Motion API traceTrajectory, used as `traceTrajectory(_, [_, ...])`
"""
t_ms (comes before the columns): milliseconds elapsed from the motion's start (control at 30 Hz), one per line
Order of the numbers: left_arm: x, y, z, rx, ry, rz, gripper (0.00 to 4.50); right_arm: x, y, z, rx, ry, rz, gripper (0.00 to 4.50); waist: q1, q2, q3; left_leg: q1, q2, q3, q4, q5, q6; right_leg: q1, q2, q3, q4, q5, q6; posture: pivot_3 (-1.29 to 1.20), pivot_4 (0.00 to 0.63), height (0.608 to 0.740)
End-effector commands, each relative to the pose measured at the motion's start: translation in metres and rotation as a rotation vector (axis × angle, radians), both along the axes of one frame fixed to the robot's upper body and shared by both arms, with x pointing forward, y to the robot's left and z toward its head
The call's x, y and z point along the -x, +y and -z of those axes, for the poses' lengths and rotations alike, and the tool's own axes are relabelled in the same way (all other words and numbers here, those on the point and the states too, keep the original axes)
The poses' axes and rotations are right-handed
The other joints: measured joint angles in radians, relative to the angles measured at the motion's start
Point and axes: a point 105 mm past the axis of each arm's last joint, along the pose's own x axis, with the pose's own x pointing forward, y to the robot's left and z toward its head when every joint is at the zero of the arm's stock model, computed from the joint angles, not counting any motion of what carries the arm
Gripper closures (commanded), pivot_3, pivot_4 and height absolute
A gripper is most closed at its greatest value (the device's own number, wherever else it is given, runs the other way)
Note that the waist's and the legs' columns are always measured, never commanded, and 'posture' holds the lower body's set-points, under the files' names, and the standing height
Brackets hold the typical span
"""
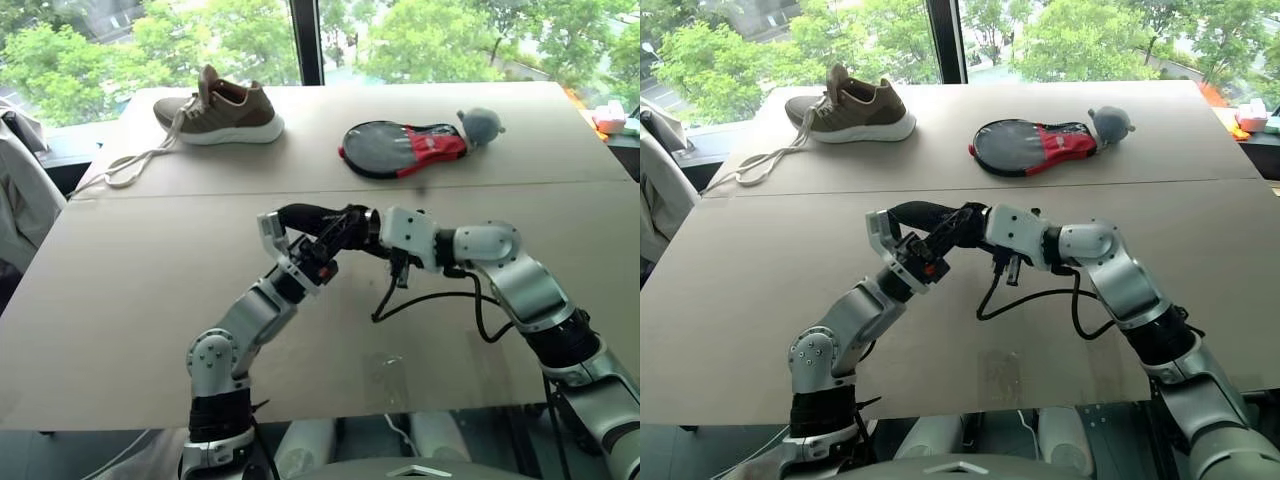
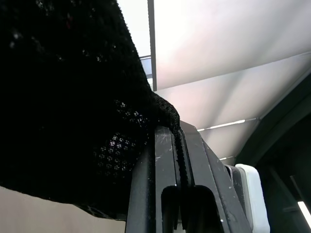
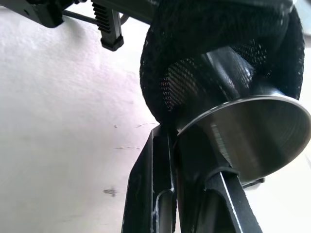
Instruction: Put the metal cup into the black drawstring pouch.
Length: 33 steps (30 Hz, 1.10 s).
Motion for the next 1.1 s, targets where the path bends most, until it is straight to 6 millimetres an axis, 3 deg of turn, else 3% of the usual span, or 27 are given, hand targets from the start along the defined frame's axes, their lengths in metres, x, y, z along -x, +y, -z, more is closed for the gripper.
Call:
traceTrajectory(33, [0.008, -0.004, -0.012, -0.018, -0.075, 0.049, 4.5, -0.002, 0.005, -0.033, -0.142, -0.06, 0.0, 4.4, -0.002, 0.0, 0.0, 0.0, 0.0, 0.0, 0.0, 0.0, 0.0, 0.0, 0.0, 0.0, 0.0, 0.0, 0.0, 0.0, 0.15, 0.736])
traceTrajectory(233, [0.012, -0.003, -0.01, -0.043, -0.101, 0.081, 4.5, -0.008, -0.008, -0.051, -0.379, 0.13, 0.058, 4.4, 0.002, 0.0, 0.0, 0.0, 0.0, 0.0, 0.0, 0.0, 0.0, 0.0, 0.0, 0.0, 0.0, 0.0, 0.0, 0.0, 0.15, 0.736])
traceTrajectory(433, [0.014, -0.003, -0.011, -0.053, -0.121, 0.106, 4.5, 0.0, -0.005, -0.062, -0.582, 0.305, 0.003, 4.4, 0.001, 0.0, 0.0, 0.0, 0.0, 0.0, -0.001, 0.0, 0.0, 0.0, 0.0, 0.0, 0.0, 0.0, 0.0, 0.0, 0.15, 0.736])
traceTrajectory(600, [0.018, -0.006, -0.013, -0.061, -0.147, 0.147, 4.5, 0.002, 0.009, -0.057, -0.59, 0.322, -0.005, 4.4, 0.0, 0.0, 0.0, 0.0, 0.0, 0.0, -0.002, 0.0, 0.0, 0.0, 0.0, 0.0, 0.0, 0.0, 0.0, 0.0, 0.15, 0.736])
traceTrajectory(733, [0.018, -0.009, -0.016, -0.065, -0.161, 0.163, 4.5, -0.005, 0.022, -0.04, -0.413, 0.104, 0.023, 4.4, -0.006, 0.0, 0.0, 0.0, 0.0, 0.0, -0.002, 0.0, 0.0, -0.001, 0.0, 0.0, 0.0, 0.0, 0.0, 0.0, 0.15, 0.736])
traceTrajectory(933, [0.015, -0.015, -0.035, -0.032, -0.221, 0.181, 4.5, -0.008, 0.037, -0.016, 0.031, -0.499, -0.113, 4.4, -0.006, 0.0, 0.0, 0.0, 0.0, 0.0, -0.002, 0.0, 0.0, -0.001, 0.0, 0.0, 0.0, 0.0, 0.0, 0.0, 0.15, 0.736])
traceTrajectory(1033, [0.015, -0.018, -0.034, -0.042, -0.224, 0.196, 4.5, -0.013, 0.039, -0.013, 0.125, -0.668, -0.157, 4.4, -0.01, 0.0, 0.0, 0.0, 0.0, 0.002, -0.002, 0.0, 0.0, -0.002, 0.001, 0.001, 0.0, 0.0, 0.0, 0.0, 0.15, 0.736])
traceTrajectory(1100, [0.017, -0.021, -0.033, -0.053, -0.228, 0.21, 4.5, -0.018, 0.039, -0.014, 0.111, -0.682, -0.139, 4.4, -0.009, 0.0, 0.0, 0.001, 0.0, 0.002, -0.002, 0.0, 0.0, -0.002, 0.001, 0.001, 0.0, 0.0, 0.0, 0.0, 0.15, 0.736])
